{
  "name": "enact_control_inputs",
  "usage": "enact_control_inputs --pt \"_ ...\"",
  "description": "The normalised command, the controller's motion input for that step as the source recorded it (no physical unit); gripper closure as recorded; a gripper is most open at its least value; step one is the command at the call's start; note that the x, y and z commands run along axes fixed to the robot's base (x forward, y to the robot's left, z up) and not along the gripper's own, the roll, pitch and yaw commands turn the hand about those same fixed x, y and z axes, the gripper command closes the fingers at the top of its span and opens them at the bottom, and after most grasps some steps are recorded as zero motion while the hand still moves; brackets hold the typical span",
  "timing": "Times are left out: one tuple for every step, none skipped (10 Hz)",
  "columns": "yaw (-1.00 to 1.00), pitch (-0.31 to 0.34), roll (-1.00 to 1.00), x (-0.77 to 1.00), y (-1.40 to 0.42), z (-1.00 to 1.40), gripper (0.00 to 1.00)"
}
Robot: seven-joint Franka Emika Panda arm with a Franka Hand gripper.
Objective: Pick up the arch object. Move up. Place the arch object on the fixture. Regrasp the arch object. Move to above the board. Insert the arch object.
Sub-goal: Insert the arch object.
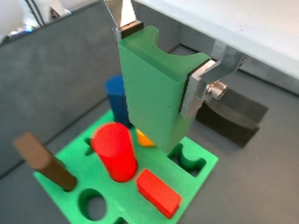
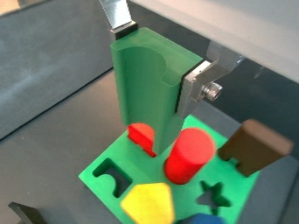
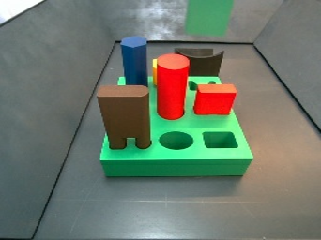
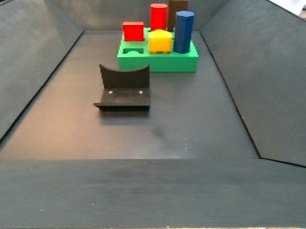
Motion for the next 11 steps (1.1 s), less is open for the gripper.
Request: enact_control_inputs --pt "-0.09 0.000 -0.10 0.53 0.34 -0.87 1.00" --pt "-0.05 -0.017 -0.07 0.46 0.36 -0.95 1.00" --pt "0.00 -0.003 0.00 0.29 0.33 -1.00 1.00" --pt "0.00 -0.011 0.01 0.13 0.26 -1.00 1.00" --pt "0.00 -0.007 0.17 0.00 0.09 -1.00 1.00" --pt "0.00 0.000 0.21 0.00 0.04 -0.91 1.00" --pt "0.01 0.007 0.21 -0.11 0.00 -0.53 1.00" --pt "0.03 0.053 0.10 -0.04 0.01 -0.16 1.00" --pt "0.00 0.024 0.00 0.00 0.04 0.00 1.00" --pt "0.00 0.004 0.00 0.00 0.09 0.00 1.00" --pt "0.00 0.044 0.00 0.11 0.18 0.00 1.00"
